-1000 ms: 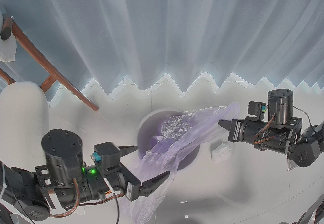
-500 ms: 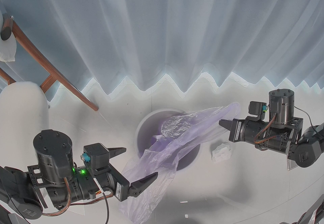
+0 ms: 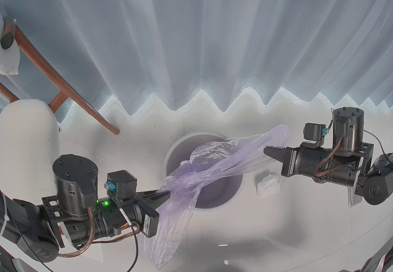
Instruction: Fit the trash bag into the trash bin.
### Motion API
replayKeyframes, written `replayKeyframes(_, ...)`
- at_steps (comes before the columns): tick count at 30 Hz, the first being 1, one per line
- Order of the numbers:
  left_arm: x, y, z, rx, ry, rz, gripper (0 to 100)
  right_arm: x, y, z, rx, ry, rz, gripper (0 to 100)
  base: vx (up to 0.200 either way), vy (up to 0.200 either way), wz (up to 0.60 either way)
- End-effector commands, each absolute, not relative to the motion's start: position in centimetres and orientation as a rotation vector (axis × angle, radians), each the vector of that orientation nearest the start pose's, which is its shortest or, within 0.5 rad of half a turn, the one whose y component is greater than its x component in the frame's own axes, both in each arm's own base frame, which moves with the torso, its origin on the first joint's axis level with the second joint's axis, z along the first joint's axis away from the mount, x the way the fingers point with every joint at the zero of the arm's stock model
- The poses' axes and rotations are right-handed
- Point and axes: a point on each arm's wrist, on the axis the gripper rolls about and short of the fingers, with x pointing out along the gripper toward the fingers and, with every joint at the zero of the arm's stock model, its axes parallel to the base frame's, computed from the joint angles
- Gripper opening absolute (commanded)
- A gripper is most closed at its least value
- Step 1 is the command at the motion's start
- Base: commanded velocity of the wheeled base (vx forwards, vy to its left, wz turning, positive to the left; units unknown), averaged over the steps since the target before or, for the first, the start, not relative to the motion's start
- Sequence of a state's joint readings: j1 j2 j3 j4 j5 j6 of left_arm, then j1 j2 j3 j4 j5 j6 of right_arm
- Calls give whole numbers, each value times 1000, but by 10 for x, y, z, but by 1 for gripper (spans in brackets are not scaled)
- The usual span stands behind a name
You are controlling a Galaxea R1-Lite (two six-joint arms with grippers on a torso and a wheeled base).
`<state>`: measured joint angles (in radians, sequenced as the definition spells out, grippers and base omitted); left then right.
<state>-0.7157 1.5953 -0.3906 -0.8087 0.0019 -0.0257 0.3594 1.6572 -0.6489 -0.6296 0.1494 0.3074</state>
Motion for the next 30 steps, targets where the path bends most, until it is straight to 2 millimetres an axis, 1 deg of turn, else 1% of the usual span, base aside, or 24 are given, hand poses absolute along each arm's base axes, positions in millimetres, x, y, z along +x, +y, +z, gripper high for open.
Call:
replayKeyframes(1,178,-154,122,89,408,-693,0,253,92,159,218,431,511,0,0,0,0)
replayKeyframes(3,183,-156,127,63,394,-691,0,255,87,160,206,426,526,0,0,0,0)
replayKeyframes(4,190,-158,135,12,378,-674,0,256,84,160,201,422,546,0,0,0,0)
replayKeyframes(6,197,-161,142,-28,367,-668,0,258,79,160,204,422,559,0,0,0,0)
replayKeyframes(9,211,-173,157,-119,380,-673,0,262,68,162,199,415,575,0,0,0,0)
replayKeyframes(10,211,-174,157,-127,386,-675,0,262,68,162,197,415,574,0,0,0,0)
replayKeyframes(11,213,-179,163,-174,413,-685,0,263,65,161,196,416,572,0,0,0,0)
replayKeyframes(14,217,-191,170,-243,469,-696,0,266,63,161,194,414,570,0,0,0,0)
replayKeyframes(16,224,-197,175,-304,498,-691,0,269,63,163,194,407,569,0,0,0,0)
replayKeyframes(20,237,-205,186,-438,542,-682,0,281,62,174,198,389,566,0,0,0,0)
replayKeyframes(22,245,-207,186,-480,565,-660,0,284,62,182,203,386,577,0,0,0,0)
replayKeyframes(24,254,-205,182,-507,578,-625,0,283,62,183,210,410,607,0,0,0,0)
replayKeyframes(25,261,-203,176,-525,591,-601,0,281,62,180,210,429,628,0,0,0,0)
replayKeyframes(28,270,-201,171,-549,594,-578,0,280,63,176,207,443,638,0,0,0,0)
replayKeyframes(29,282,-200,167,-589,581,-565,0,281,64,172,193,453,645,0,0,0,0)
replayKeyframes(30,287,-201,165,-605,576,-562,0,281,65,171,188,457,648,0,0,0,0)
